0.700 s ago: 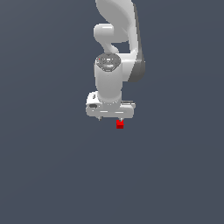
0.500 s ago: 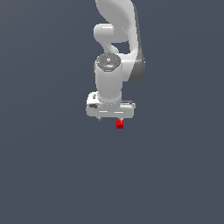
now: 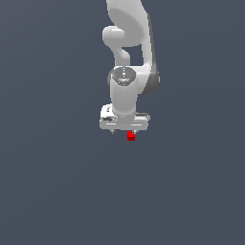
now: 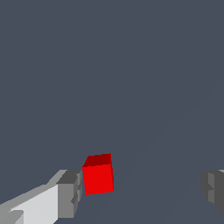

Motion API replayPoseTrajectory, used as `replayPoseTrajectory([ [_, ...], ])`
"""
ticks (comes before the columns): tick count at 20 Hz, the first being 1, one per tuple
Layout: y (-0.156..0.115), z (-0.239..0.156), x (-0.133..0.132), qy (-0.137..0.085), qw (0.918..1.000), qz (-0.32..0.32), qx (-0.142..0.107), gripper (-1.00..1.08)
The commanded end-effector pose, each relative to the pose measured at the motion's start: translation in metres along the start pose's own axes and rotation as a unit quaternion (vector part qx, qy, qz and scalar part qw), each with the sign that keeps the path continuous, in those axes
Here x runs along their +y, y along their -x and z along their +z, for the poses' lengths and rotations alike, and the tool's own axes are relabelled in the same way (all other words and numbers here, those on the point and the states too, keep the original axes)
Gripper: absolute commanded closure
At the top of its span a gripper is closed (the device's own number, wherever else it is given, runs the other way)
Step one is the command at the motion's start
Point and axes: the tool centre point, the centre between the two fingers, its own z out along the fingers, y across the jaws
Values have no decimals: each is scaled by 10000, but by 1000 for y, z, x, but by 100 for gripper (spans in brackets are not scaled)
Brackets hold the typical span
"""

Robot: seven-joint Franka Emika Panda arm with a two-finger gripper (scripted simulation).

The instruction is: Lift up the red cube by 0.2 meters.

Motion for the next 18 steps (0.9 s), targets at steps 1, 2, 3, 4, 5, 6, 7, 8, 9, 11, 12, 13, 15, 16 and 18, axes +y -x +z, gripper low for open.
replayPoseTrajectory([
  [1, 7, 15, -6, 1, 10000, -87, 2, -92],
  [2, 11, 22, -9, 2, 9999, -127, 5, -92],
  [3, 14, 30, -12, 2, 9999, -170, 8, -92],
  [4, 18, 38, -15, 3, 9998, -216, 11, -92],
  [5, 22, 46, -18, 4, 9997, -262, 15, -92],
  [6, 25, 54, -21, 4, 9995, -305, 18, -92],
  [7, 29, 61, -23, 5, 9994, -346, 21, -92],
  [8, 32, 68, -26, 6, 9993, -383, 23, -92],
  [9, 35, 74, -28, 7, 9991, -418, 26, -92],
  [11, 40, 85, -32, 9, 9988, -480, 30, -92],
  [12, 42, 90, -33, 10, 9987, -506, 32, -92],
  [13, 44, 95, -35, 11, 9986, -530, 34, -92],
  [15, 47, 102, -37, 13, 9984, -569, 37, -92],
  [16, 48, 105, -38, 14, 9983, -585, 38, -92],
  [18, 50, 109, -39, 15, 9981, -607, 40, -92],
])
